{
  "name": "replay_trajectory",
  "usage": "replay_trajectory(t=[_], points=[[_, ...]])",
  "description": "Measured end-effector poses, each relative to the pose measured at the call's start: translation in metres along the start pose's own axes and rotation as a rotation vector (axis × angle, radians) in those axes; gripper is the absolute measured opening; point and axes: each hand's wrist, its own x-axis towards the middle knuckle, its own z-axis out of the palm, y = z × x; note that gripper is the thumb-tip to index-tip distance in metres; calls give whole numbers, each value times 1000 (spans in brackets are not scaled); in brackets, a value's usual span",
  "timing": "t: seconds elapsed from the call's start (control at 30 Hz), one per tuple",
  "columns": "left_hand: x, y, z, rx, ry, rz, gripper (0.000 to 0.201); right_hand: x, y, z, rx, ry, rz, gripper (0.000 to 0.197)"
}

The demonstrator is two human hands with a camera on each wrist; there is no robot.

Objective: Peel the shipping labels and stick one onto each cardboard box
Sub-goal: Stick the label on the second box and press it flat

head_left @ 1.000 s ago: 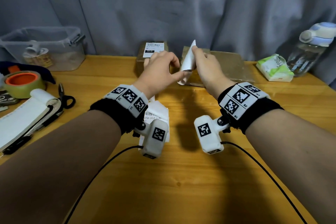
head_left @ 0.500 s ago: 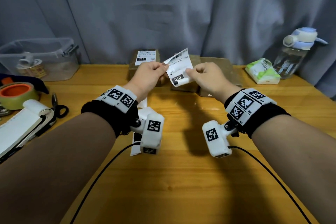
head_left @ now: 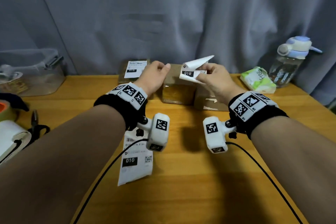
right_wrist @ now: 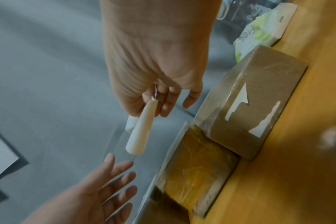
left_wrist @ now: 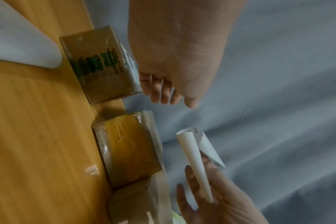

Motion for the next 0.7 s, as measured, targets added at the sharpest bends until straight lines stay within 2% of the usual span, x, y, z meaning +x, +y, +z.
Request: replay_trajectory(t=[0.1, 0.17, 0.33, 0.53, 0.7], points=[[24, -2, 5, 109, 5, -27, 47, 18, 7, -2, 44, 43, 34, 25], [37, -3, 7, 163, -44, -66, 52, 29, 9, -2, 59, 45, 49, 24], [55, -5, 20, 75, -195, -186, 69, 50, 12, 10, 124, -3, 96, 24], [47, -12, 20, -59, -123, -188, 60, 46, 15, 14, 164, -41, 179, 20], [15, -16, 10, -127, -97, -238, 51, 11, 13, 9, 157, -136, 195, 21]])
